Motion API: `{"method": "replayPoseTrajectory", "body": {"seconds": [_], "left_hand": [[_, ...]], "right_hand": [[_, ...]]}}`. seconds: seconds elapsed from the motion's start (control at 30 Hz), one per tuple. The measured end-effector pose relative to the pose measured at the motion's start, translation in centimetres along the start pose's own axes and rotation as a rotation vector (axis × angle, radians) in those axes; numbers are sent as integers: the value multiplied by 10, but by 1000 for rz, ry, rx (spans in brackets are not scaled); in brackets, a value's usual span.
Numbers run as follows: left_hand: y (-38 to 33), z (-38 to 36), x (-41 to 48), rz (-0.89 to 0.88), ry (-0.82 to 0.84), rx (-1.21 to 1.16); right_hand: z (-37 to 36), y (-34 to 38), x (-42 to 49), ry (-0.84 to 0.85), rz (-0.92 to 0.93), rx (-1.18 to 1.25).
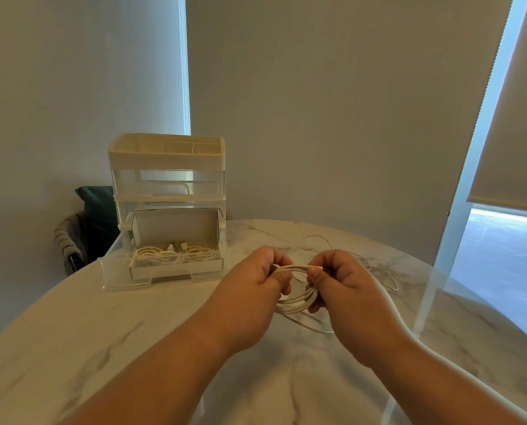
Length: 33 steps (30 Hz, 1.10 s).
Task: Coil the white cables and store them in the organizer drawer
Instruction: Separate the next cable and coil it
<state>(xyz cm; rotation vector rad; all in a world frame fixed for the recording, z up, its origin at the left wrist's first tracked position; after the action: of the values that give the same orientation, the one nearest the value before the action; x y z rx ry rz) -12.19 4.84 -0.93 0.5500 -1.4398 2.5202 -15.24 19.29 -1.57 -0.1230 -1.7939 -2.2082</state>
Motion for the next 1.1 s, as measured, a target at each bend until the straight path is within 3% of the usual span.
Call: {"method": "replayPoseTrajectory", "body": {"seconds": [0.13,0.27,0.5,0.7,0.77,0.87,1.0,1.1], "left_hand": [[-4,3,0,-48,-81,-6],[-2,3,1,-37,-29,27],[-11,-1,-2,-100,3,135],[-16,5,-2,-129,-69,157],[-16,7,-3,-123,-89,166],[-17,9,-3,-133,-99,222],[-21,6,-3,-166,-56,306],[-25,6,-2,-171,-24,370]], "right_hand": [[-1,-7,2,30,-72,76],[7,5,2,7,20,-119],[16,14,6,18,101,-208],[-9,5,-1,177,26,-255],[-14,1,-2,223,-24,-138],[-19,-4,-2,295,-134,225],[-19,-16,1,248,-200,223],[-22,-23,0,244,-284,360]]}}
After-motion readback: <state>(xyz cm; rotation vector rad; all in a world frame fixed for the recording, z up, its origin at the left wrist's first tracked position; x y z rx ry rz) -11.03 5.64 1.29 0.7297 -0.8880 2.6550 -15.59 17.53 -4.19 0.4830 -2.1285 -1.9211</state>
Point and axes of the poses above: each hand's wrist, its own x-axis towards the middle knuckle, its own z-axis out of the back of the hand, y = z × x, the point moved 10 cm from there along x, towards the middle knuckle, and after that the axes turned 5 degrees about -z, right-handed, at the moved point
